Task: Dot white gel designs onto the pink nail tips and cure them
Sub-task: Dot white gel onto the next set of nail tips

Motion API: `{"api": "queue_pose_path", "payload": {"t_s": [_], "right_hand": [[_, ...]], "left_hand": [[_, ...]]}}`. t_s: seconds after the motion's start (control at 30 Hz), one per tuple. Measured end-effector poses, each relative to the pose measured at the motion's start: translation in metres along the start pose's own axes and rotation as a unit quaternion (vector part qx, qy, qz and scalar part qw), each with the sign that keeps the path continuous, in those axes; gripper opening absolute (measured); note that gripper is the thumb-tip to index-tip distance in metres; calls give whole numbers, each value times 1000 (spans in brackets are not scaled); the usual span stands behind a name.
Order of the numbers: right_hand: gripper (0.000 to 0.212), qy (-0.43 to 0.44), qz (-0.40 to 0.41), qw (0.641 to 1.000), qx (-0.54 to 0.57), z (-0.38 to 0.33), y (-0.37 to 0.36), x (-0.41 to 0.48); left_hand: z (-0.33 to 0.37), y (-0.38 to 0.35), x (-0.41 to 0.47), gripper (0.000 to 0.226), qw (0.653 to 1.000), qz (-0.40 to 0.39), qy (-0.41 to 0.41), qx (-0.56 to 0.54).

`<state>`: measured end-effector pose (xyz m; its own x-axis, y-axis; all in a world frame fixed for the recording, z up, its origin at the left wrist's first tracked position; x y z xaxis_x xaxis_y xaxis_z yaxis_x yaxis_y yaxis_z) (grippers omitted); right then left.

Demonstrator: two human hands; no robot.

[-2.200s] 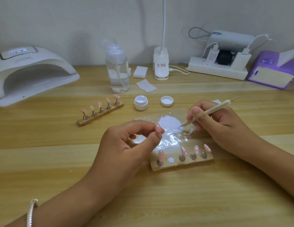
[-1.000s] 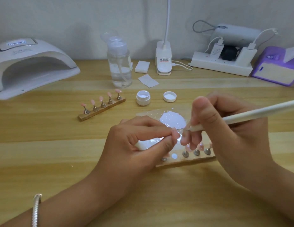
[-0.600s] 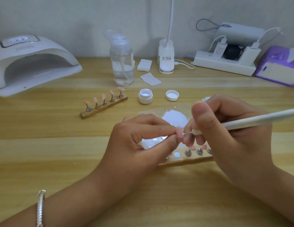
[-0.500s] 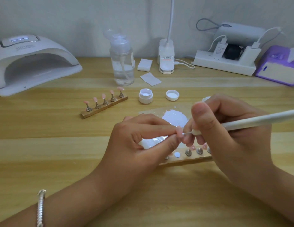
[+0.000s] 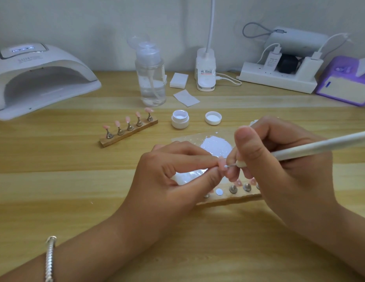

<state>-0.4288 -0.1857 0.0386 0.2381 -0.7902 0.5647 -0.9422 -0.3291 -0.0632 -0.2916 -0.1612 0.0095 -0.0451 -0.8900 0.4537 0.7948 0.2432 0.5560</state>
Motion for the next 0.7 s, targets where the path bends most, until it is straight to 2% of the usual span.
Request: {"api": "queue_pose_path", "payload": {"t_s": [0.7], "right_hand": [[32, -1, -12, 999, -32, 4, 2, -2]], "left_hand": [[-3, -1, 0, 6, 1000, -1, 4, 1]]}}
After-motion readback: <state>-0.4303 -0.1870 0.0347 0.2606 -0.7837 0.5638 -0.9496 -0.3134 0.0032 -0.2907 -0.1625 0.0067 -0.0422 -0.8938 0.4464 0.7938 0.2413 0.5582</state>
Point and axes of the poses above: each hand's wrist, its own x-axis towards the middle knuckle, its own y-axis out of the back of the hand, z = x × y, the point moved 8 cm from there along x, towards the middle knuckle, and after that the axes turned 15 degrees about x, right-handed, at the moved point
